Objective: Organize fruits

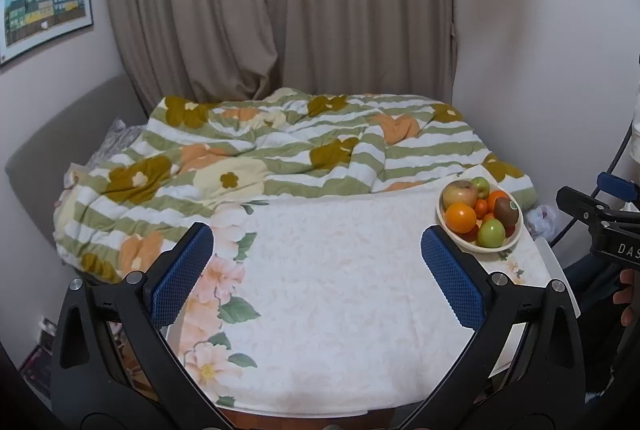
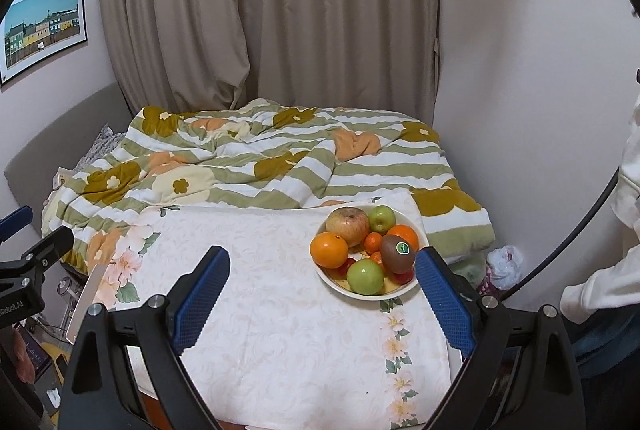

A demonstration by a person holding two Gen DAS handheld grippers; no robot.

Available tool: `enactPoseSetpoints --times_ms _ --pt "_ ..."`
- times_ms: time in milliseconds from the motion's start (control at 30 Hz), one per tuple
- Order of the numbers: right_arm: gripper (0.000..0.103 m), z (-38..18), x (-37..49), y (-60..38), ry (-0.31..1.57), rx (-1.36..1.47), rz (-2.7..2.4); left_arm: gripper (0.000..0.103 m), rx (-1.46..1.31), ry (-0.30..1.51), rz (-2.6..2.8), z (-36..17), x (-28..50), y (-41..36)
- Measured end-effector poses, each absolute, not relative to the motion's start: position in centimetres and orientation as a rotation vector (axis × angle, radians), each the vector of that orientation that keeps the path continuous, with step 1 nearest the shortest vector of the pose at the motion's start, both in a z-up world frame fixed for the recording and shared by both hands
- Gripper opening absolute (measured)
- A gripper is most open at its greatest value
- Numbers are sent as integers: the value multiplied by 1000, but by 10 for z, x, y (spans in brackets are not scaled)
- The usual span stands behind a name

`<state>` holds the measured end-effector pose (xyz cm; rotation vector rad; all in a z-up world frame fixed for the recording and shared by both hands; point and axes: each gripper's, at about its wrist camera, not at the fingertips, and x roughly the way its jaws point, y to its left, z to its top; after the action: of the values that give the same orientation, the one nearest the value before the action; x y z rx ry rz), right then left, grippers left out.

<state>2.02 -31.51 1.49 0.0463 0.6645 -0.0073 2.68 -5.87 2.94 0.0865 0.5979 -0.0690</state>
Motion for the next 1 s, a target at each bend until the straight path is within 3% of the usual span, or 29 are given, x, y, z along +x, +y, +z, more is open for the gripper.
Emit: enactPoseSetpoints --times_ms 1000 --pt "93 15 22 -314 668 45 -14 103 59 597 -89 29 35 -72"
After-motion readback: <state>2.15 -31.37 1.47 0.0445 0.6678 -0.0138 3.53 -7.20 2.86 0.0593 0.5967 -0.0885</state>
